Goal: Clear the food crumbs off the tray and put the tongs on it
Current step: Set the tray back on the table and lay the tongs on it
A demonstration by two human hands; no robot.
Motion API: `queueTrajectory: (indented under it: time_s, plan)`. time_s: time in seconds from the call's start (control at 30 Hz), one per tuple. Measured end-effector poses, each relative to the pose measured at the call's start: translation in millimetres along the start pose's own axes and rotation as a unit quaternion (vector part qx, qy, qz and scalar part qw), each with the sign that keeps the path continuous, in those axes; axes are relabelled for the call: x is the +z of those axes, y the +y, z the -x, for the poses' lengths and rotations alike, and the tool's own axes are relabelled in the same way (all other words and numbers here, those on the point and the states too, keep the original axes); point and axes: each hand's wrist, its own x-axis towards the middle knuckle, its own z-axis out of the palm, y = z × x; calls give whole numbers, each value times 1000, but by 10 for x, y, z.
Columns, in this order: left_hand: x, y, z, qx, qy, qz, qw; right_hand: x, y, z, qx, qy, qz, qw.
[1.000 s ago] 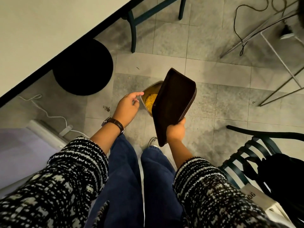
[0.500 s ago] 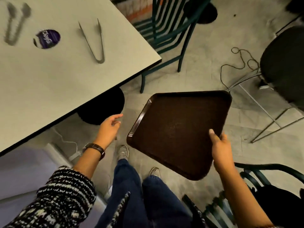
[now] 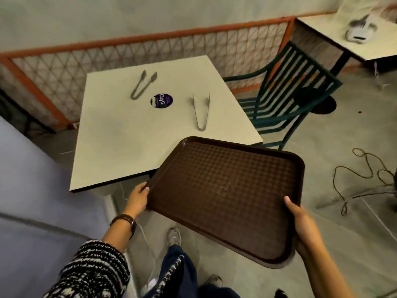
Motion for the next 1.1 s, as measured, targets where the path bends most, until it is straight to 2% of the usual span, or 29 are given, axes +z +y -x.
queueTrajectory:
  time_s: [0.13,0.27,0.5,0.53,0.6,0.7,0.77,0.87,0.97,1.1]
  plan:
    - [-348,-95,92,-71,80,182,977,481,71,-359,6,-67,85,994]
    - [-678,-449,-18,-117,141,302,936,1047,153,-760,-37,-86,281,955]
    - [-1063,-840,-347,-154,276,342,885,1887,483,-1237,-14,-138,373,918]
    - [-1099,-1097,-561,-161,286,329,886,1988,512,-1259,-23,-135,404,904]
    - [-1107,-1458,-871,-177,281,242,912,2150,576,-1303,-48,-129,451,882]
    - [-1127,-1146,-809,-184,298,150,924,2316,702,-1457,-96,-129,515,842]
    - [-1219,-892,-756,-188,305,74,931,2384,685,-1525,-70,-140,501,851]
    - [-1377,-804,-871,-133,281,-29,950,2540,501,-1543,-64,-139,506,849]
    - [-1473,-694,-970,-72,267,4,961,2715,306,-1703,-108,-86,513,847]
    - [-1593,-565,-1190,-54,267,-13,962,2997,112,-1966,-111,-93,546,825]
